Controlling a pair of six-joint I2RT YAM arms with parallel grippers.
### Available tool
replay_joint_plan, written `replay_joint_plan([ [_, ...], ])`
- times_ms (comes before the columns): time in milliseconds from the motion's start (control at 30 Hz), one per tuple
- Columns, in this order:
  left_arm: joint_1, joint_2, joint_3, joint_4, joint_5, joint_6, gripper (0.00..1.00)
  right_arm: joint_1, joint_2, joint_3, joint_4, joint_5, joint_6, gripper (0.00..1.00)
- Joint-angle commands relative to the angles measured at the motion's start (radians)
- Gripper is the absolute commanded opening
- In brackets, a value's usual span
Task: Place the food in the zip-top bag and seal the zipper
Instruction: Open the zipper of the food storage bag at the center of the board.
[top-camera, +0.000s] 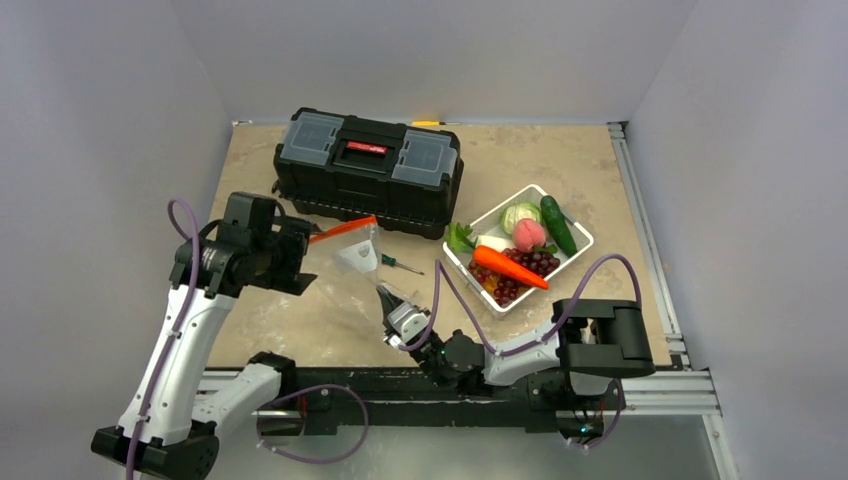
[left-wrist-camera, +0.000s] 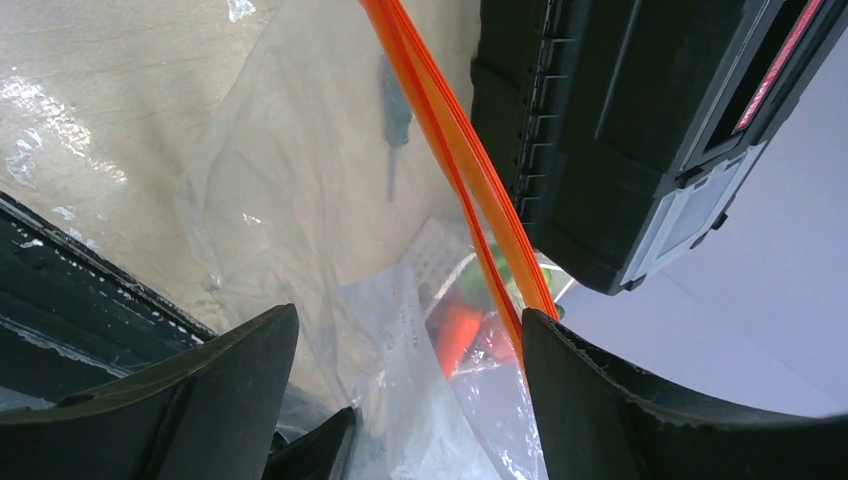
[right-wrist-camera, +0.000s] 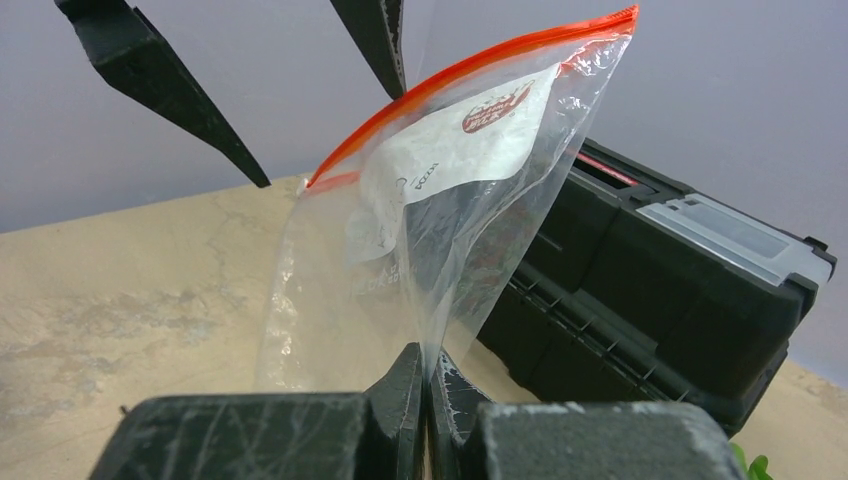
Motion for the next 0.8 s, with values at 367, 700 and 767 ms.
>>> replay_joint_plan([
  [367,0.017,-0.018,-0.075,0.077,-0.007,-0.006,0.84,0.009,-0.023,-0.001,0.052,-0.003,-0.012,0.00],
  [700,0.076,-0.018,-0.016,0.068,-0.015,0.021,0.80,0.012,-0.027,0.008,0.034,-0.009,-0.019,0.00],
  [767,0.080,0.004,-0.023,0.079,0.019,0.023,0.79,0.014,-0.025,0.012,0.030,-0.008,-0.022,0.00],
])
